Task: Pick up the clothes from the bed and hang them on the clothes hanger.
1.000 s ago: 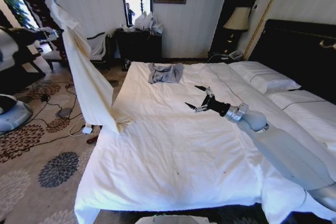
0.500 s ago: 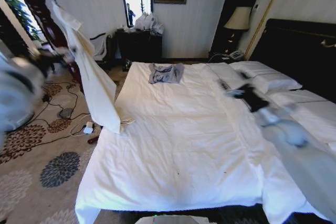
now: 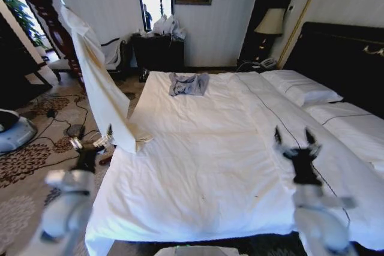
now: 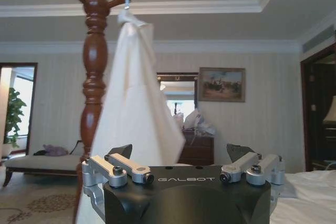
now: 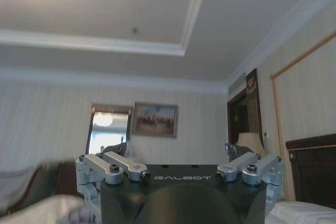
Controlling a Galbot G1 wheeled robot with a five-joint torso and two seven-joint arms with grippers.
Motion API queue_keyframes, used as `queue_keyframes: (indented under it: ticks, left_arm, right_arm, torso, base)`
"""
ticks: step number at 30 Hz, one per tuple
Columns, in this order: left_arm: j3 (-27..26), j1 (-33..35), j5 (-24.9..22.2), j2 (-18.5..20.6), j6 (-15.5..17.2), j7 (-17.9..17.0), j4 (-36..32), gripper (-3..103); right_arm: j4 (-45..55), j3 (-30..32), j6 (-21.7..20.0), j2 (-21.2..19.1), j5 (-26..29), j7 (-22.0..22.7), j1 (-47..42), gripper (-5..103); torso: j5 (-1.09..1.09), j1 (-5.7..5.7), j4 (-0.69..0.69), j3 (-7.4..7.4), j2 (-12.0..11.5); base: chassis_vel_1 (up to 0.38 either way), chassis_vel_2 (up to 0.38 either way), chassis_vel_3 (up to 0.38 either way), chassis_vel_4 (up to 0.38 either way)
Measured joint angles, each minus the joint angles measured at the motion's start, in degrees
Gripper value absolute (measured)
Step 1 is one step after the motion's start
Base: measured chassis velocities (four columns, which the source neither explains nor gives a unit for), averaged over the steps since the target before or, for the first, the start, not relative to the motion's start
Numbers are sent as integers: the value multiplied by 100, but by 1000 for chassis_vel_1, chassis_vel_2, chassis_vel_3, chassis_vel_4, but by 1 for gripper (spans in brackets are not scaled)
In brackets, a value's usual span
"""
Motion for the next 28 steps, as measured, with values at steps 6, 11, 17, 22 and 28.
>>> queue_keyframes:
  ticks: [6, 11, 17, 22, 28]
  left_arm:
    - [270, 118, 443, -435, 0, 282, -315, 100]
    - [285, 208, 364, -645, 17, 850, -410, 100]
    - [277, 202, 325, -638, 19, 877, -411, 100]
    - [274, 192, 306, -619, 30, 877, -405, 100]
    - [272, 184, 291, -605, 42, 873, -398, 100]
  right_arm:
    - [203, -352, -38, 229, -601, 246, -153, 100]
    - [336, -390, -128, 227, -683, 247, -201, 100]
    - [336, -387, -141, 208, -674, 235, -189, 100]
    - [334, -386, -146, 196, -655, 225, -180, 100]
    - [329, -384, -150, 188, -643, 218, -173, 100]
  torso:
    - [1, 2, -2, 1, 0]
    - [0, 2, -1, 1, 0]
    - [-1, 2, -1, 1, -1]
    - [-1, 3, -1, 1, -1]
    - [-1, 2, -1, 1, -1]
  base:
    - [0, 0, 0, 0]
    - [0, 0, 0, 0]
    - [0, 0, 0, 0]
    - [0, 0, 0, 0]
    - [0, 0, 0, 0]
